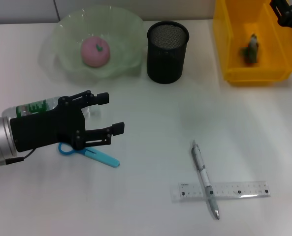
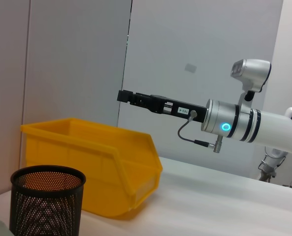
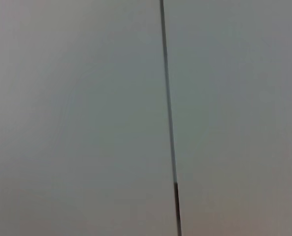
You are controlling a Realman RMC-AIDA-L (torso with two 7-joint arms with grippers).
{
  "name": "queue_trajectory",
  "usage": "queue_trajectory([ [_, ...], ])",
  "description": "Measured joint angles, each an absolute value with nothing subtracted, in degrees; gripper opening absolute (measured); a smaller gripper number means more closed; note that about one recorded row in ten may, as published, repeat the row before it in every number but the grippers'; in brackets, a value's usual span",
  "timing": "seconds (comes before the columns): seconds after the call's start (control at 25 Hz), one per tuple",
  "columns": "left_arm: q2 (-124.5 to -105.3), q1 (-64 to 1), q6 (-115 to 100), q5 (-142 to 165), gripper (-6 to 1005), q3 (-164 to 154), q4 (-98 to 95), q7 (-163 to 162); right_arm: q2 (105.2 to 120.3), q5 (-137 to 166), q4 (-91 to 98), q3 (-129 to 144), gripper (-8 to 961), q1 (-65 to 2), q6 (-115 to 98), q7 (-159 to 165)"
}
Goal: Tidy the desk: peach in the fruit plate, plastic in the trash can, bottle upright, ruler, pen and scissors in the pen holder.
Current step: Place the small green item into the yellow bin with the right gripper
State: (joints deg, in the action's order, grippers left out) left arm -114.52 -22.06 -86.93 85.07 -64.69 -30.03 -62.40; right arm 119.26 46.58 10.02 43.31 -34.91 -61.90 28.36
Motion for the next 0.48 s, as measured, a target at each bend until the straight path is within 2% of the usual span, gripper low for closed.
queue_trajectory([
  [0.12,-114.48,-22.1,-87.0,85.1,814,-64.7,-30.1,-62.4,119.26,46.4,10.0,43.3,509,-34.9,-61.9,28.4],
  [0.48,-114.39,-22.0,-87.5,85.1,812,-64.7,-30.1,-62.4,119.26,46.3,10.0,42.9,703,-34.9,-61.9,28.7],
])
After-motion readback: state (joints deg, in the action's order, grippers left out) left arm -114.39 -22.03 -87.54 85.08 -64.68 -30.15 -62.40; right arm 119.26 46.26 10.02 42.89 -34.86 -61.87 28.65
